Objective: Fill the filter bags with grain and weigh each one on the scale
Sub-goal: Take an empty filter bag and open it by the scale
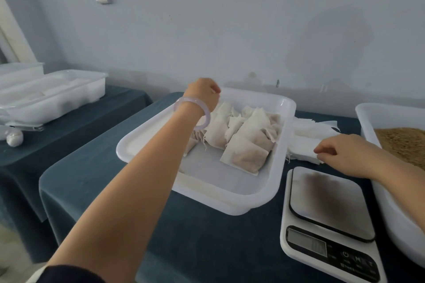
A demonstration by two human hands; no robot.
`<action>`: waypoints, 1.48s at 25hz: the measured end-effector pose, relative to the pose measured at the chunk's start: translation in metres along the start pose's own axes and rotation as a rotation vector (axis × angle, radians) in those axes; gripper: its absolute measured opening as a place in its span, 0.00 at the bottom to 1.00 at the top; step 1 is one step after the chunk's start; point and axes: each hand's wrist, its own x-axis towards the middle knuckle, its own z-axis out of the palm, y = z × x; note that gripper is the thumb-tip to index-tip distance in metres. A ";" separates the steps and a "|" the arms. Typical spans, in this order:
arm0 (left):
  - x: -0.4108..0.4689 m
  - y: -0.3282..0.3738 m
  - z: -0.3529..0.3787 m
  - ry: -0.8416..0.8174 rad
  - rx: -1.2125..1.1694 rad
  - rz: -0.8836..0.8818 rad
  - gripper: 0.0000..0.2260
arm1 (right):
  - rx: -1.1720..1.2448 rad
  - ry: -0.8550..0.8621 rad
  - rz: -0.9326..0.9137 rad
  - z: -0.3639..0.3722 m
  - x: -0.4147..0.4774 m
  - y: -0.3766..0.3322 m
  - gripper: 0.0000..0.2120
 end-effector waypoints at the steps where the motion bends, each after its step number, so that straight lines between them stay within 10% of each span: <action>1: -0.007 0.019 0.005 -0.005 -0.050 0.066 0.08 | -0.029 -0.021 -0.006 -0.001 0.004 -0.001 0.12; 8: -0.050 0.116 0.081 -0.340 0.232 0.471 0.08 | -0.133 -0.122 0.078 0.012 0.038 0.002 0.21; 19: -0.049 0.098 0.115 -0.393 -0.087 0.308 0.05 | -0.465 -0.256 0.066 0.013 0.048 -0.024 0.16; 37: -0.055 0.098 0.117 -0.367 0.060 0.415 0.14 | -0.425 0.016 0.073 -0.015 0.025 -0.013 0.15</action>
